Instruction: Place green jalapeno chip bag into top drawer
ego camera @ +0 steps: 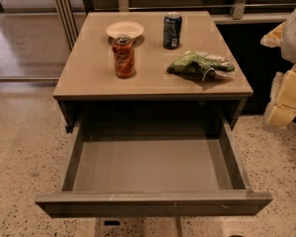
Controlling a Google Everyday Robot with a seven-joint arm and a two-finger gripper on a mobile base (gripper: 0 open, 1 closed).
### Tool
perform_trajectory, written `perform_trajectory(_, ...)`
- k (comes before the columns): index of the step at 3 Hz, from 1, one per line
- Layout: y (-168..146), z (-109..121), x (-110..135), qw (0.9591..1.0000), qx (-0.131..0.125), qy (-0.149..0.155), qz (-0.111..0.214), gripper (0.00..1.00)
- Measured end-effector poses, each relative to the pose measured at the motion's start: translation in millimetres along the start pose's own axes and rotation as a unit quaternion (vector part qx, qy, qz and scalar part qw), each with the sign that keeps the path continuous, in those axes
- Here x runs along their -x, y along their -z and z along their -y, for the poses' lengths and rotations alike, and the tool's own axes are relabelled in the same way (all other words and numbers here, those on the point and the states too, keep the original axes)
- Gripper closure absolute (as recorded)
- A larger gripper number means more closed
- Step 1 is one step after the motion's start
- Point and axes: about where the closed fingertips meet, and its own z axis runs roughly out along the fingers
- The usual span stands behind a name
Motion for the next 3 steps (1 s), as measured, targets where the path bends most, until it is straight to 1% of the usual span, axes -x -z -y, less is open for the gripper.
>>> perform_trajectory(1, 0.0, 0.0, 0.0, 1.0000, 0.000, 0.000, 0.000, 0.01)
perform_trajectory(2, 0.0, 0.1, 0.0, 1.0000, 0.000, 0.000, 0.000, 0.21)
perform_trajectory(3, -7.6, 17.1, 3.9, 0.9992, -0.033, -0.003, 0.020, 0.45)
